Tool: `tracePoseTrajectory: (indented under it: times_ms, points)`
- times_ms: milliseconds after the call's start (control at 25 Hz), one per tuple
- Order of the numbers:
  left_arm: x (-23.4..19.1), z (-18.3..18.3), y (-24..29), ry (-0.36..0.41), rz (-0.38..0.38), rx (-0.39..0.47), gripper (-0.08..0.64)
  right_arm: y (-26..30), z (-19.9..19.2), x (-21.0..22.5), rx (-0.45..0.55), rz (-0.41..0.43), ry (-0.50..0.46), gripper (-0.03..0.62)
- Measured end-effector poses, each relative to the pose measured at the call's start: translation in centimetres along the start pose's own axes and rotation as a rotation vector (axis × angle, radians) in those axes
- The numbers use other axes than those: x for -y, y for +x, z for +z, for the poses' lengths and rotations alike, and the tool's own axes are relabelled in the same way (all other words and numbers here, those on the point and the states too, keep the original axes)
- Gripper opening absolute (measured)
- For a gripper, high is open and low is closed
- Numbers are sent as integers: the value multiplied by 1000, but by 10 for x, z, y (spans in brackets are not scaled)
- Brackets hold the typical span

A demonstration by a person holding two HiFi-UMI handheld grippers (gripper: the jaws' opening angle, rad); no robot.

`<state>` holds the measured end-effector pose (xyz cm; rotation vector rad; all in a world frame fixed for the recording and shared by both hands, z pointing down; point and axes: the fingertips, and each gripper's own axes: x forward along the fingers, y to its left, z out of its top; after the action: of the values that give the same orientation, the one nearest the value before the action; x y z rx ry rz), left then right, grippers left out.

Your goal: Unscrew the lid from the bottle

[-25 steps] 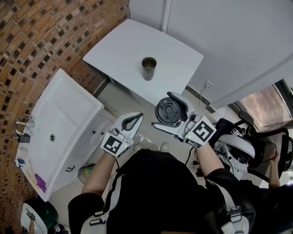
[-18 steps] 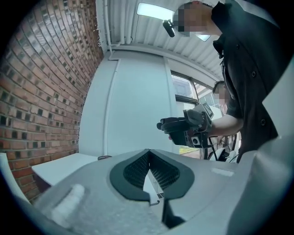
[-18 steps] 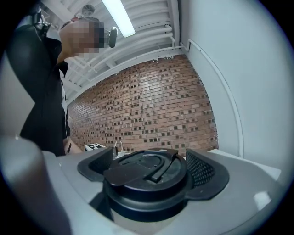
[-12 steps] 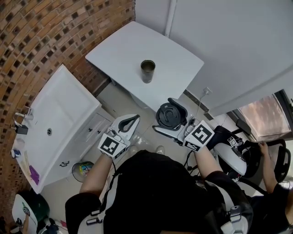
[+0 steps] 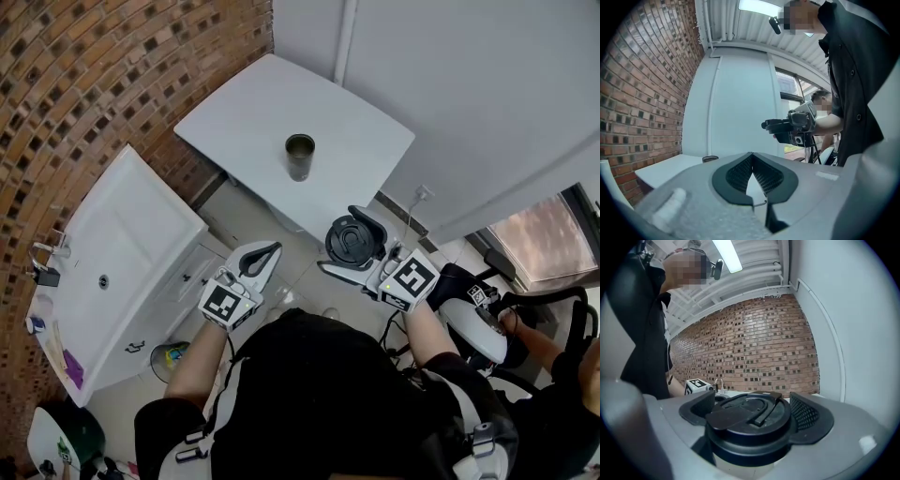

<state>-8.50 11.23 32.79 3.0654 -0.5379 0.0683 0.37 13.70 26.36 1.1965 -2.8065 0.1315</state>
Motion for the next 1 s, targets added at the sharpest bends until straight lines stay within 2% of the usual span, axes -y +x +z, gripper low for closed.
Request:
tracePoseTrajectory:
  times_ms: [160,640,1000]
  points:
    - [3,-4,5,-9,-3,-3,2,-9,-10,4,-20,-16,11,495]
    - [15,10,14,-77,-24,41,2,-15,-2,2,37,-21,-4,497]
    - [11,17,14,-84,-16,34,2,-25,3,1,63,-28,-10,497]
